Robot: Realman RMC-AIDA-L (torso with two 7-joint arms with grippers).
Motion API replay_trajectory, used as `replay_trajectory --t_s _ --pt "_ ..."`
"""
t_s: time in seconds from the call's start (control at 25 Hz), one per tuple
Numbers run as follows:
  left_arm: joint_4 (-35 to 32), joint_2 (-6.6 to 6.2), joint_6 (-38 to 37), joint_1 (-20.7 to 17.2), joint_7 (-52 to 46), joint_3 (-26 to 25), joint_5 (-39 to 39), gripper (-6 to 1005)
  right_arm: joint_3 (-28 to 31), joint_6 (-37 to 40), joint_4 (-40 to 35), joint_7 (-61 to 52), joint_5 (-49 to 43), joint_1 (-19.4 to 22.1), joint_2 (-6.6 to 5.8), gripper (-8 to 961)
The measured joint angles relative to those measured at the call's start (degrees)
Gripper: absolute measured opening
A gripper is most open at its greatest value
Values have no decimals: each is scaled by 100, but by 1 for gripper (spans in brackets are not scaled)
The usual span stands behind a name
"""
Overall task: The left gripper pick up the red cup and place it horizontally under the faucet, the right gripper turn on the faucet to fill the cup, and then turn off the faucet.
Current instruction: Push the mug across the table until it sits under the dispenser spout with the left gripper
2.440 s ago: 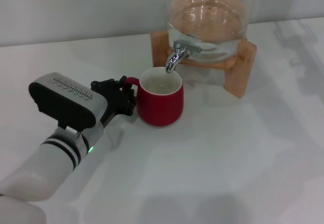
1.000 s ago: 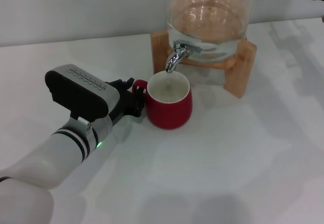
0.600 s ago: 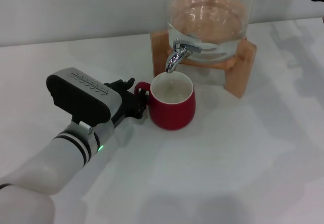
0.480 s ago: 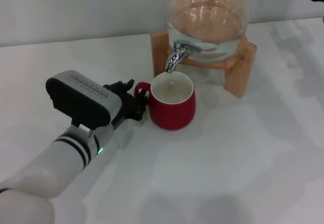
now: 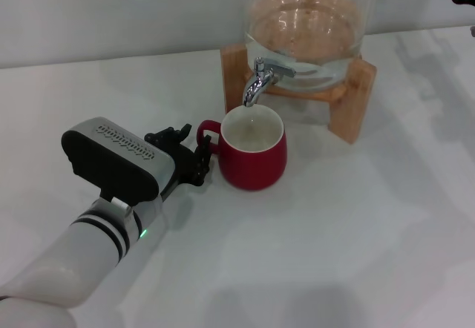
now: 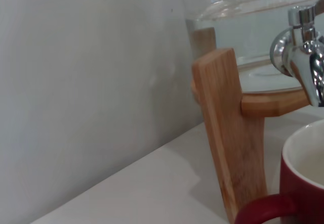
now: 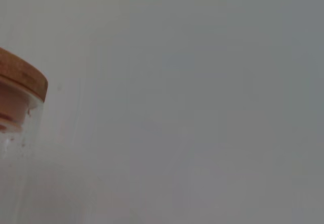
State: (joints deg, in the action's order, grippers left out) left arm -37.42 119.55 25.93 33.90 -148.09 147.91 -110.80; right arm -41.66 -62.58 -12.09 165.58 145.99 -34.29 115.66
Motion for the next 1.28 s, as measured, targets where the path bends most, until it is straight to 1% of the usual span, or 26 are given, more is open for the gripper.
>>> replay_trajectory --t_s 0.48,0.68,0.8,1.08,1.28 --pt "-35 5 9 -74 55 -9 -33 341 0 10 5 6 0 -23 -10 675" --pt "-196 5 10 -164 241 -9 -60 340 0 9 5 8 0 -26 -9 675" --pt "-339 8 9 -269 466 -22 -45 340 0 9 5 8 0 -26 -6 675" --pt "-667 8 -37 -684 989 -278 -62 340 0 9 9 5 0 -26 1 675" --pt "-746 -1 -16 -833 1099 -311 -61 340 -18 29 14 4 -4 -26 -1 675"
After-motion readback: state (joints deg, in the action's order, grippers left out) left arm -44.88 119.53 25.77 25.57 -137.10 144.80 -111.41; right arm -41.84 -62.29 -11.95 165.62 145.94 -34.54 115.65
